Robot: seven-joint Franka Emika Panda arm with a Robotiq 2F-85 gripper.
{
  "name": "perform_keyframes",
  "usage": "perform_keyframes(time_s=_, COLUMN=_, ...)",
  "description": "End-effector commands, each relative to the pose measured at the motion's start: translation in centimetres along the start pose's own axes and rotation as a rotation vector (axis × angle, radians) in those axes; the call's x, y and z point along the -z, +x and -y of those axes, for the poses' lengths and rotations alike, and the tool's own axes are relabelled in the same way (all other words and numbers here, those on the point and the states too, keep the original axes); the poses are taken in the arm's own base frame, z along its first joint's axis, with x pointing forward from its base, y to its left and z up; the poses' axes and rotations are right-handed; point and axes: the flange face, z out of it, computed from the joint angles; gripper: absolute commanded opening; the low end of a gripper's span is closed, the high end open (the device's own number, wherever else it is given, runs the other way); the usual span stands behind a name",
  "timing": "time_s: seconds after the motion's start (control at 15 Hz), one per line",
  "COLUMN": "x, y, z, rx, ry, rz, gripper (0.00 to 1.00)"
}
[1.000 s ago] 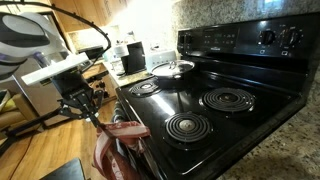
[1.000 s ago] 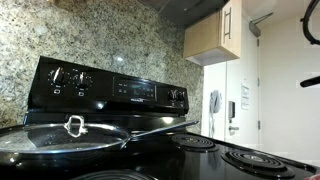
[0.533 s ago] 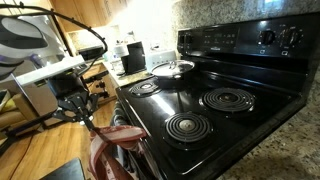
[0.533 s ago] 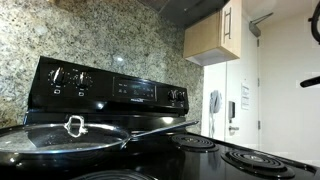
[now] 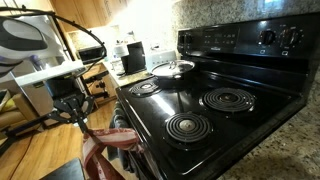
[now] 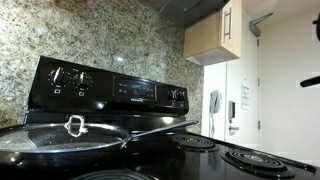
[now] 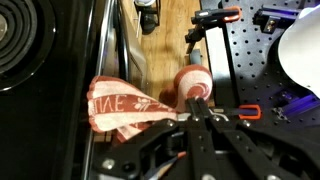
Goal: Hang the towel on the oven door handle
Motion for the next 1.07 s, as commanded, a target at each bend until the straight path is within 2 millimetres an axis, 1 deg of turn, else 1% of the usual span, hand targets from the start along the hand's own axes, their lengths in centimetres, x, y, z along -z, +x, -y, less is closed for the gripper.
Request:
perform_keyframes(time_s=0.0, x=0.8, y=-3.6, z=-3.9, rx=-0.073, ry=0.082, rz=-0.094, gripper=0.0)
perform_keyframes(time_s=0.27, x=1.1, y=-8.9, z=-9.3, rx=-0.297, ry=0.151, rz=-0.2, gripper=0.0)
perform_keyframes(time_s=0.4, x=1.1, y=-10.7, z=-11.0, rx=-0.377, ry=0.172, rz=-0.229, gripper=0.0)
perform_keyframes(time_s=0.47, x=0.8, y=-10.0, z=-9.2, rx=-0.325, ry=0.145, rz=-0.205, gripper=0.01)
perform_keyframes(time_s=0.53, x=0.8, y=-10.8, z=-9.9, rx=-0.353, ry=0.154, rz=-0.216, gripper=0.01)
perform_keyframes(time_s=0.6, x=0.8, y=-11.1, z=-10.4, rx=-0.365, ry=0.159, rz=-0.221, gripper=0.01)
perform_keyframes(time_s=1.0, x=0.6, y=-10.7, z=-10.5, rx=-0.363, ry=0.168, rz=-0.218, gripper=0.0)
